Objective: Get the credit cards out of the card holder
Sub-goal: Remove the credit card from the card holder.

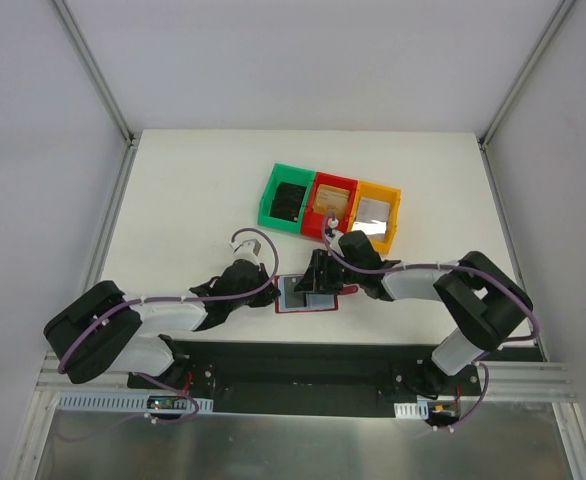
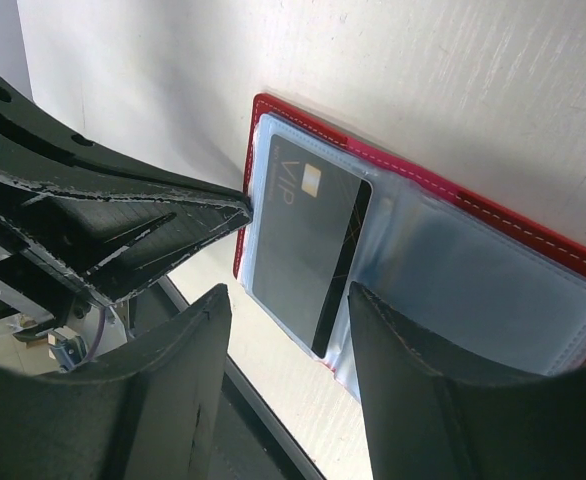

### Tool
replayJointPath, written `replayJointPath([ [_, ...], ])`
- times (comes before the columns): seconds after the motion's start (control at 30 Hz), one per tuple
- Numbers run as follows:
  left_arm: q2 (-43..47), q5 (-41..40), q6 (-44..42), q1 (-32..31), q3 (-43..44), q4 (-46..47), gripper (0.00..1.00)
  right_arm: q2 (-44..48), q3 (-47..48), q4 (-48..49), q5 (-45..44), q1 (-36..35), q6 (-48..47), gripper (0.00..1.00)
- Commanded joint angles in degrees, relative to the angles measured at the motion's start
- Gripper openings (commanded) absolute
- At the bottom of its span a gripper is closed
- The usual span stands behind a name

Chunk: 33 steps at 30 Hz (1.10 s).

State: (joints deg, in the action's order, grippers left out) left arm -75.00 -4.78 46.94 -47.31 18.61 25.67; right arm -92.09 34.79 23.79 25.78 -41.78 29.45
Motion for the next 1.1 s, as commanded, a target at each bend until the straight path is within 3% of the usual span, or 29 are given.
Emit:
replayJointPath([
  [0.0, -0.7, -0.5, 0.0, -0.4, -0.4, 0.6, 0.02, -0.5, -0.6, 2.3, 0.5, -0.2, 0.0, 0.53],
  [0.47, -2.8, 0.8, 0.5, -0.4, -0.5, 2.0, 0.0, -1.2, -1.3, 8.6, 4.1, -0.6, 2.9, 0.52],
  [1.07, -2.8, 0.5, 1.3, -0.4, -2.0, 2.6, 0.0, -2.0, -2.2, 5.2, 0.6, -0.2, 2.1, 0.53],
])
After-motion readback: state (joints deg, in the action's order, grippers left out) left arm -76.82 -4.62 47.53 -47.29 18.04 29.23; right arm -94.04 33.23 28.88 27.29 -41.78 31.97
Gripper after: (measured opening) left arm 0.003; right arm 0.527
